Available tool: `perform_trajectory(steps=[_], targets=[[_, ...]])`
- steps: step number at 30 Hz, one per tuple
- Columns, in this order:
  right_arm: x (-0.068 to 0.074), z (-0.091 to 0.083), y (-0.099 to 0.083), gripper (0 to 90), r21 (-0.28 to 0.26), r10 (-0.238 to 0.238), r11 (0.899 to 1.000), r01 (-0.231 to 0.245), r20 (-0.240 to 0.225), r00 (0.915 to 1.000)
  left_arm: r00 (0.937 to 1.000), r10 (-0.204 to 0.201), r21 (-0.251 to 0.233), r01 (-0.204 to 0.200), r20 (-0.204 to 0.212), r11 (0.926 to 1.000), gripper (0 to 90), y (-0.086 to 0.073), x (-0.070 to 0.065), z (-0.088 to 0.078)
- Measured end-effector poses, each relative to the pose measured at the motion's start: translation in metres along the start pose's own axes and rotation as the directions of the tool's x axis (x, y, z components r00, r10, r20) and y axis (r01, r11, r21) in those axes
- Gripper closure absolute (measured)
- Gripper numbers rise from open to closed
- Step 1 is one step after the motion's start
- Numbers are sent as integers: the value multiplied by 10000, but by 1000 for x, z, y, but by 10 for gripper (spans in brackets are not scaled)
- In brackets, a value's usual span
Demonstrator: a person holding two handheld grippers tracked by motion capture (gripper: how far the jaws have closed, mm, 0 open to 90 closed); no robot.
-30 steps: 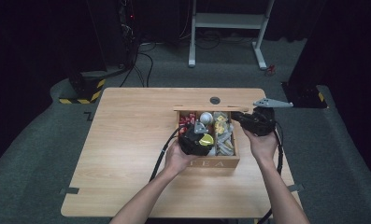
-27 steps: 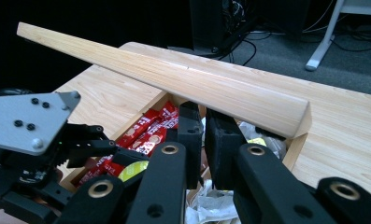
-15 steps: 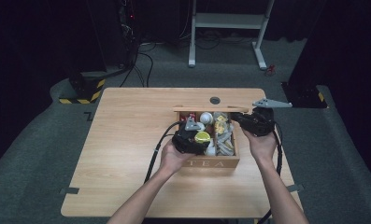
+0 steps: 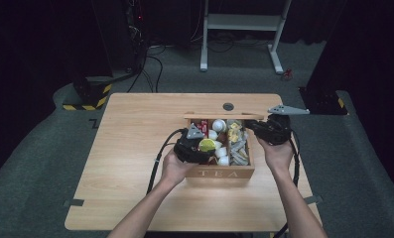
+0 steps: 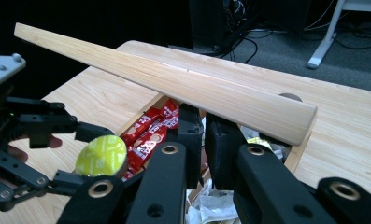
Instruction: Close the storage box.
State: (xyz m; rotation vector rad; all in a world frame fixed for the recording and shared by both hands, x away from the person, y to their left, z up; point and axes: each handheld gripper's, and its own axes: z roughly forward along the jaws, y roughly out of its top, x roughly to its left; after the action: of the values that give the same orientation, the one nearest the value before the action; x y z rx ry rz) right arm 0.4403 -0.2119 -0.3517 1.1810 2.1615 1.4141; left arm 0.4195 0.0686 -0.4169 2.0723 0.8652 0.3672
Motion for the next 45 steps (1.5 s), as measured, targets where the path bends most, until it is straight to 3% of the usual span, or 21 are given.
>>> perform_trajectory(steps=[23, 39, 45], targets=[[2, 2, -1, 855, 76, -72, 9999, 71, 77, 9999, 9993, -348, -360, 342, -142, 9988, 382, -3, 14, -26], [2, 3, -2, 863, 99, -50, 9999, 49, 54, 10000, 9965, -814, -677, 800, -181, 9945, 382, -10, 31, -51], [2, 3, -3, 863, 83, -115, 9999, 114, 82, 9999, 9975, -667, -563, 654, -214, 9963, 382, -10, 33, -57]])
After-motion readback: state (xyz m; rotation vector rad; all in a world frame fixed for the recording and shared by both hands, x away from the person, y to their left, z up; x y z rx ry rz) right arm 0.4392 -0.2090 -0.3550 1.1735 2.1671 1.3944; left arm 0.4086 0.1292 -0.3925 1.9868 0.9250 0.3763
